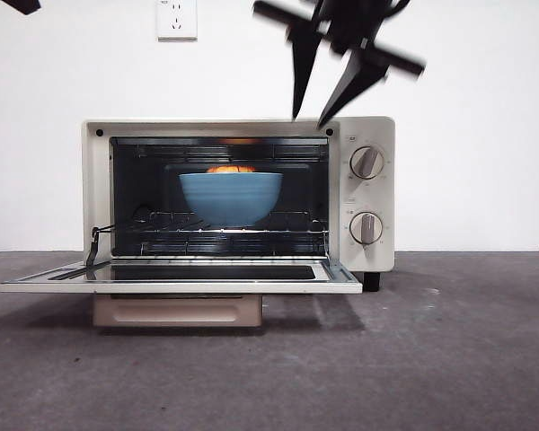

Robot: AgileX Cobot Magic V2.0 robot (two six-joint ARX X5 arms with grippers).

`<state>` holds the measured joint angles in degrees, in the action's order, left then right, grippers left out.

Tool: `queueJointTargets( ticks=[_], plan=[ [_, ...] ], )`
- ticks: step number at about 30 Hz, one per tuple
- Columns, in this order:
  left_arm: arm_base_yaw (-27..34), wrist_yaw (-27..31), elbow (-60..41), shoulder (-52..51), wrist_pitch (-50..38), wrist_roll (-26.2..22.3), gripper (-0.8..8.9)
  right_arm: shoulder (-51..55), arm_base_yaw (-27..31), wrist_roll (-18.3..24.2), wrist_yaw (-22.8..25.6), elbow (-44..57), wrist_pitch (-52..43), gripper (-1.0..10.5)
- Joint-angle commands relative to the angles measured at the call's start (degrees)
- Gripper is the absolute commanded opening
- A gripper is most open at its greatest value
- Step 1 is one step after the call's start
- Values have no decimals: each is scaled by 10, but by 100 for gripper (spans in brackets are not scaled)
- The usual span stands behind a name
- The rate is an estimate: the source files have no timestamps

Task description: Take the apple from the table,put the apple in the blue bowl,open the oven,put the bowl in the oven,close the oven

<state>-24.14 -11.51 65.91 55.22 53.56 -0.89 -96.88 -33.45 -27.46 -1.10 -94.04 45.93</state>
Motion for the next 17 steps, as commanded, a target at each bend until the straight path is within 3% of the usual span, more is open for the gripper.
queueJointTargets(
  ticks=[1, 6, 12, 17],
  plan=[
    [28, -5, -8, 6, -33, 8, 6, 26, -12, 109, 17, -13, 32, 153],
    [104, -60, -62, 6, -80, 14, 6, 95, -28, 168, 31, -12, 77, 153],
    [211, -158, -159, 12, -184, 43, 6, 172, -48, 187, 28, -2, 101, 153],
    [265, -160, -208, 47, -236, 49, 6, 234, -66, 193, 27, 44, 102, 153]
  ],
)
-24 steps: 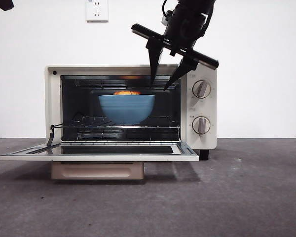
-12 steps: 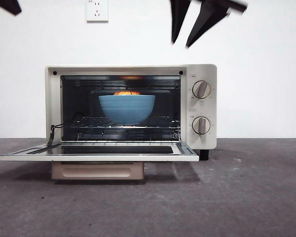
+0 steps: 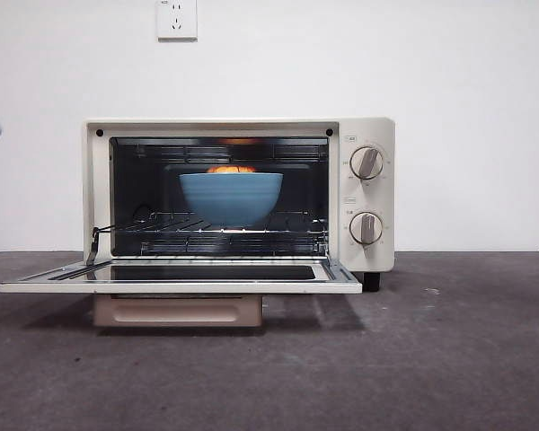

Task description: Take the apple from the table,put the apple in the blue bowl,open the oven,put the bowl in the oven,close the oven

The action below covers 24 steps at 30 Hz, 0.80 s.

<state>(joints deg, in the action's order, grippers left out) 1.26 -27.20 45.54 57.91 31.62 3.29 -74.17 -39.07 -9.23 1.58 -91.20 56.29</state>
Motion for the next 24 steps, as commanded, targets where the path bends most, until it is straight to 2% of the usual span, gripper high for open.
queueJointTargets(
  ticks=[1, 8, 13, 19, 24],
  plan=[
    [16, -3, -8, 33, -25, 7, 6, 20, -12, 11, 0, 33, -3, 153],
    [25, -3, -9, 135, -107, 7, 6, 118, -23, 10, -3, 206, -65, 153],
    [25, -3, -9, 212, -148, 7, 6, 181, -24, -3, -23, 304, -99, 153],
    [10, -12, -9, 290, -207, 9, 6, 243, -24, -28, -22, 374, -117, 153],
    [2, -33, -9, 352, -237, 10, 6, 268, -24, -36, -19, 379, -125, 153]
  ],
)
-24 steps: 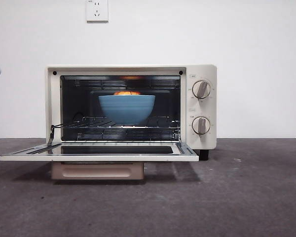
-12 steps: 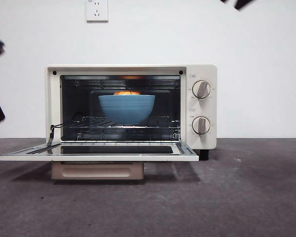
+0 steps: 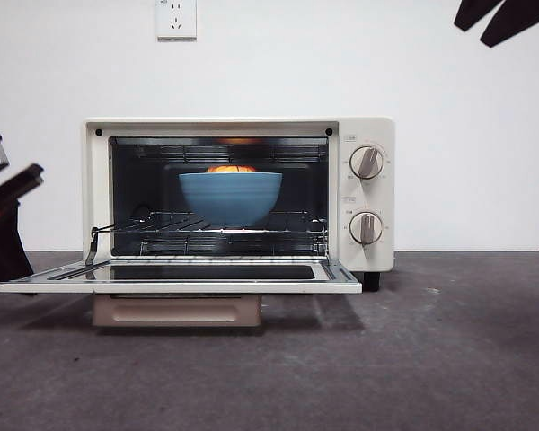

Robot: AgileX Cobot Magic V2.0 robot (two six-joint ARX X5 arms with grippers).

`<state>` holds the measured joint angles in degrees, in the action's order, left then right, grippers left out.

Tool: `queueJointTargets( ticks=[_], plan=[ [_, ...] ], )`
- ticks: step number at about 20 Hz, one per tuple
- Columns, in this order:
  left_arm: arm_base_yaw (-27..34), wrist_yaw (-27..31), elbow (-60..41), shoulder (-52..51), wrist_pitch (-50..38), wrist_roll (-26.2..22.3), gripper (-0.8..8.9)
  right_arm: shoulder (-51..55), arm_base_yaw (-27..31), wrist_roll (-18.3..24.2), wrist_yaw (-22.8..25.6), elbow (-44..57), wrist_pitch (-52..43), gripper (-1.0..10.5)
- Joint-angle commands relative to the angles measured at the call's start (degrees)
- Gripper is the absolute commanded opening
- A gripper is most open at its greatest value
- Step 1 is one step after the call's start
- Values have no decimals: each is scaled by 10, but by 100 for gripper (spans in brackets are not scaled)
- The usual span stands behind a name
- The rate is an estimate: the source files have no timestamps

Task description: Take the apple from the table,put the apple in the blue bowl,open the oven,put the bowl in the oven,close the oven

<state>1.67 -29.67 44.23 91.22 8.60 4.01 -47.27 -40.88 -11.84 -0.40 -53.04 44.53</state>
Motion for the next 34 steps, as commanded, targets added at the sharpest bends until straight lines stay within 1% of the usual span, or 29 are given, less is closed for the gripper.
queueJointTargets(
  ticks=[1, 3, 5, 8, 10, 12, 14, 18, 20, 22, 24, 26, 30, 32, 34],
  plan=[
    [-2, -19, 4, 28, -9, 7, 6, 0, -6, -10, 0, -3, -11, 153],
    [-2, -52, 4, 38, -10, 9, 6, 2, -6, -10, 4, -3, -12, 153],
    [-2, -67, 4, 39, -12, 11, 6, 2, -6, -10, 4, -3, -12, 153],
    [-1, -131, 4, 39, -26, 23, 6, 2, -6, -10, 4, -3, -12, 153],
    [2, -186, 4, 38, -54, 53, 6, 2, -6, -11, 5, -3, -12, 153],
    [6, -223, 5, 38, -89, 90, 6, 2, -6, -13, 5, -3, -9, 153],
    [11, -245, 5, 38, -130, 128, 6, 2, -6, -13, 4, -3, -7, 153],
    [21, -250, 5, 38, -227, 200, 6, 2, -6, -17, 4, -3, -7, 153],
    [21, -249, 8, 38, -273, 224, 6, 2, -6, -17, 4, -3, -6, 153],
    [21, -229, 14, 38, -305, 236, 6, 2, -6, -21, 4, -3, -1, 153],
    [21, -197, 21, 38, -327, 247, 6, 2, -6, -26, 4, -3, 1, 153],
    [21, -182, 30, 38, -326, 248, 6, 2, -6, -28, 4, -3, 4, 153],
    [18, -186, 31, 36, -306, 256, 7, 2, -6, -27, 5, -3, 5, 153],
    [9, -186, 31, 23, -271, 236, 7, 2, -6, -24, 5, -3, 5, 153],
    [-3, -170, 31, -9, -219, 199, 7, 2, -6, -20, 4, -2, -3, 153]
  ],
)
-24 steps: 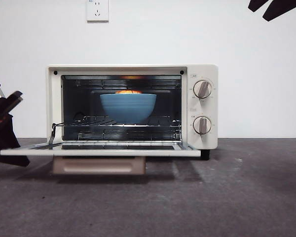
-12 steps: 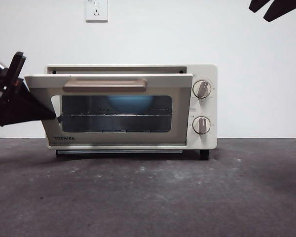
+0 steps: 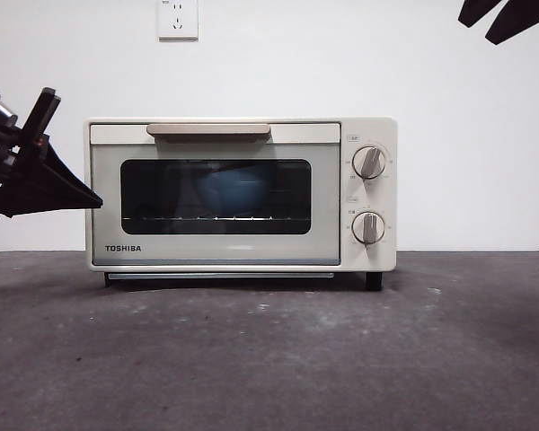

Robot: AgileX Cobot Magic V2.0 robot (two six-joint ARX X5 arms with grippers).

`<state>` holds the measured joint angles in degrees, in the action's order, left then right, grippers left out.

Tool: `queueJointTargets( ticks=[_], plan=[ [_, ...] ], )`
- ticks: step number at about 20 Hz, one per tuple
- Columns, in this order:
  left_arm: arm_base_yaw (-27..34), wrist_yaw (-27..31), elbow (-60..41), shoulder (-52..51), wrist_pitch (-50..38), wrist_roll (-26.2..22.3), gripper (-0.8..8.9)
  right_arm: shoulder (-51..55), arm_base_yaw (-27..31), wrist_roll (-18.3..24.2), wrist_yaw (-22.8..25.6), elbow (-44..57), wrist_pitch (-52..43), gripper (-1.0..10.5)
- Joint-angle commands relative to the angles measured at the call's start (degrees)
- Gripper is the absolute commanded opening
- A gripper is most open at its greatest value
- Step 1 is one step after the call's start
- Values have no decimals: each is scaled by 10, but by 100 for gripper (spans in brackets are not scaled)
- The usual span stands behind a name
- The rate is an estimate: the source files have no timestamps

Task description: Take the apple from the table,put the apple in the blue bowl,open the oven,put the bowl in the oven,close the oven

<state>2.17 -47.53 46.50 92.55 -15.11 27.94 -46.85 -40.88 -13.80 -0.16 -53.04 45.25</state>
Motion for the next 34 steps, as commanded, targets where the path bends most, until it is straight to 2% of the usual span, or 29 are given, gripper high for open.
queueJointTargets(
  ticks=[1, 4, 8, 13, 15, 18, 22, 34],
  plan=[
    [-17, 26, 9, -45, 52, -61, 7, -2, -6, 7, 0, 2, -25, 153],
    [-53, 99, 9, -129, 156, -131, 7, -2, -6, 22, -10, 13, -75, 153],
    [-117, 200, 9, -262, 274, -188, 7, -2, -6, 37, -34, 48, -177, 153],
    [-183, 290, 9, -406, 369, -202, 7, 3, -6, 40, -45, 117, -296, 152],
    [-199, 317, 9, -448, 405, -205, 7, 6, -6, 35, -44, 141, -341, 110],
    [-207, 328, 9, -480, 438, -209, 7, 6, -6, 34, -44, 144, -380, 3],
    [-207, 328, 9, -498, 455, -209, 7, 6, -6, 35, -43, 144, -405, 4],
    [-207, 327, 9, -500, 455, -208, 7, 6, -6, 39, -28, 144, -402, 4]
  ],
)
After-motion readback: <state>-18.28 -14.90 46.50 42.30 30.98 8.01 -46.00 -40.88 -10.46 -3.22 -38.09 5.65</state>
